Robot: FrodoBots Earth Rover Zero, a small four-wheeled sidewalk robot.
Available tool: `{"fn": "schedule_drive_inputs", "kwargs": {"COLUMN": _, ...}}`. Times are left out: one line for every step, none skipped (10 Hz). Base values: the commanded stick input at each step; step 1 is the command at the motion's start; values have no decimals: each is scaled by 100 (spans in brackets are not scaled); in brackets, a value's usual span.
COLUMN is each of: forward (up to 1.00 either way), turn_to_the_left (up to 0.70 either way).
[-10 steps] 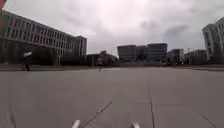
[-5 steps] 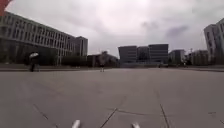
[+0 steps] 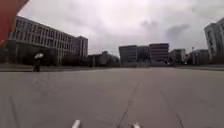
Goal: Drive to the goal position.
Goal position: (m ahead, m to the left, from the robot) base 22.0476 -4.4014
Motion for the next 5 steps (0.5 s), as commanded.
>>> {"fn": "schedule_drive_inputs", "kwargs": {"forward": 85, "turn_to_the_left": 0}}
{"fn": "schedule_drive_inputs", "kwargs": {"forward": 85, "turn_to_the_left": 0}}
{"fn": "schedule_drive_inputs", "kwargs": {"forward": 85, "turn_to_the_left": 0}}
{"fn": "schedule_drive_inputs", "kwargs": {"forward": 85, "turn_to_the_left": -12}}
{"fn": "schedule_drive_inputs", "kwargs": {"forward": 85, "turn_to_the_left": -28}}
